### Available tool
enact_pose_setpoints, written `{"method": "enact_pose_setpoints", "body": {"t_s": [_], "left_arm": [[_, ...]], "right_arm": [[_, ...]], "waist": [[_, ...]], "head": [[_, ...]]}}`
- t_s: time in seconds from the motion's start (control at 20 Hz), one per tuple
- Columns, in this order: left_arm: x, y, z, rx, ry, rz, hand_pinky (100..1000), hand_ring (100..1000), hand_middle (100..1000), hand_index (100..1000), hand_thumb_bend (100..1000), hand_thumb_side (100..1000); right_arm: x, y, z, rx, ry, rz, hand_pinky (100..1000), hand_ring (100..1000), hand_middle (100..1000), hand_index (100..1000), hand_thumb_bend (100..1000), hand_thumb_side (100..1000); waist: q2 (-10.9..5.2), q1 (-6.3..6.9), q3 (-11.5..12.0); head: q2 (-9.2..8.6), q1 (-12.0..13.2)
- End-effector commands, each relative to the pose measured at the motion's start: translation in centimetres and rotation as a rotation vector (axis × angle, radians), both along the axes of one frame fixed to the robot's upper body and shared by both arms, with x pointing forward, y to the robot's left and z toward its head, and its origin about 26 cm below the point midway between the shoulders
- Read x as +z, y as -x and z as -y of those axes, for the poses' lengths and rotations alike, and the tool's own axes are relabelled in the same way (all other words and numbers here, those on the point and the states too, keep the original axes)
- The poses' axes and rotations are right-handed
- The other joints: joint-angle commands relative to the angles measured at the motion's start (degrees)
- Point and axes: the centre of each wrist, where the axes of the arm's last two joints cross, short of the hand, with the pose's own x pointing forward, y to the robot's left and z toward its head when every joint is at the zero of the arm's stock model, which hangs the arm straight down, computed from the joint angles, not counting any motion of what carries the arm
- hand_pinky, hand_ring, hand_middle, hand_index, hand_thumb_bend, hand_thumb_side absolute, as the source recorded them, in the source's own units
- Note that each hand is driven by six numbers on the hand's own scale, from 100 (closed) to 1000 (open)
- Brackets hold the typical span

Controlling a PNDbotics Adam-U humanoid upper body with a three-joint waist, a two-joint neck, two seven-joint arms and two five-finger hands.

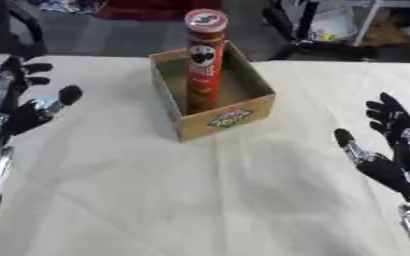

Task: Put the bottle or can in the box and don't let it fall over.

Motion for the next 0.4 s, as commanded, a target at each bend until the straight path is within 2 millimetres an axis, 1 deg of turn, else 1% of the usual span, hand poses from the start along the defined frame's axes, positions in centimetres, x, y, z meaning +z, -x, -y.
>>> {"method": "enact_pose_setpoints", "body": {"t_s": [0.05, 0.2, 0.4], "left_arm": [[-0.3, 1.0, 0.2, 0.06, 0.06, 0.026, 763, 827, 870, 945, 932, 606], [-1.2, 1.4, 0.8, 0.066, 0.084, 0.024, 762, 828, 871, 947, 928, 601], [-1.5, 1.5, 1.1, 0.043, 0.09, 0.027, 763, 828, 870, 948, 923, 599]], "right_arm": [[1.1, 0.0, 0.0, -0.008, -0.013, 0.041, 907, 912, 865, 1000, 466, 354], [1.0, -0.1, -0.2, 0.001, -0.002, 0.036, 909, 917, 869, 1000, 468, 354], [0.8, 0.0, -0.2, -0.001, 0.005, 0.027, 910, 919, 870, 1000, 474, 362]], "waist": [[-1.21, 0.05, 0.38], [-1.27, -0.31, 0.51], [-1.44, -0.38, 0.41]], "head": [[-0.1, 0.19], [0.45, 0.77], [1.25, 1.25]]}}
